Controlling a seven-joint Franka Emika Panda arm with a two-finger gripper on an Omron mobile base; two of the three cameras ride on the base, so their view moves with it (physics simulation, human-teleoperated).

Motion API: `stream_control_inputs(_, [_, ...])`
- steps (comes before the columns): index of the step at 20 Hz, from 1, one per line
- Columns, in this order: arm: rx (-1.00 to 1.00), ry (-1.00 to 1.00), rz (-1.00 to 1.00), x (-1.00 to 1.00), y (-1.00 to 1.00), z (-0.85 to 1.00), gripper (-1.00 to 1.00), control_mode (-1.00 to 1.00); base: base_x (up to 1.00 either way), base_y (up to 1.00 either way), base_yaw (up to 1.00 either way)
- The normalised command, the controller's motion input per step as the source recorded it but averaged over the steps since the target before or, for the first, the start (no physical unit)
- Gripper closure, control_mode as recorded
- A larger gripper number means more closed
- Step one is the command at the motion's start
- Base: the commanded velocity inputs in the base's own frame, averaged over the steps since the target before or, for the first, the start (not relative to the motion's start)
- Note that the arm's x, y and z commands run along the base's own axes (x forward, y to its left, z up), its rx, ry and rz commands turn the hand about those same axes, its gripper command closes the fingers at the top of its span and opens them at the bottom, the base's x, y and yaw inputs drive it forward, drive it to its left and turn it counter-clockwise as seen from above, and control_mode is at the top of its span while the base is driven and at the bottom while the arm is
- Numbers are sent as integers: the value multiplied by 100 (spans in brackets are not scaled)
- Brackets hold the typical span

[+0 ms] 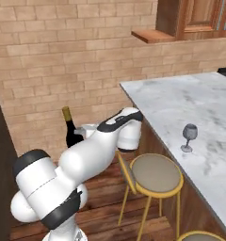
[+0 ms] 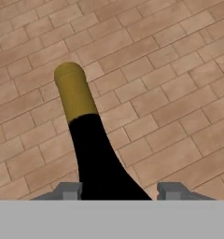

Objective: There is a wine glass and glass cup on the dining counter. Place the wine bottle next to the wine glass and the juice bottle next to the glass cup.

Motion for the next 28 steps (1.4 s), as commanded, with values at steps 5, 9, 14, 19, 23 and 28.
stream_control_inputs(5, [0,0,0,0,0,0,100,100,48,35,-59])
stream_control_inputs(9, [0,0,0,0,0,0,100,100,45,34,-61])
stream_control_inputs(14, [0,0,0,0,0,0,100,100,46,33,-61])
stream_control_inputs(19, [0,0,0,0,0,0,100,100,51,35,-56])
stream_control_inputs(23, [0,0,0,0,0,0,100,100,51,34,-52])
stream_control_inputs(28, [0,0,0,0,0,0,100,100,53,36,-53])
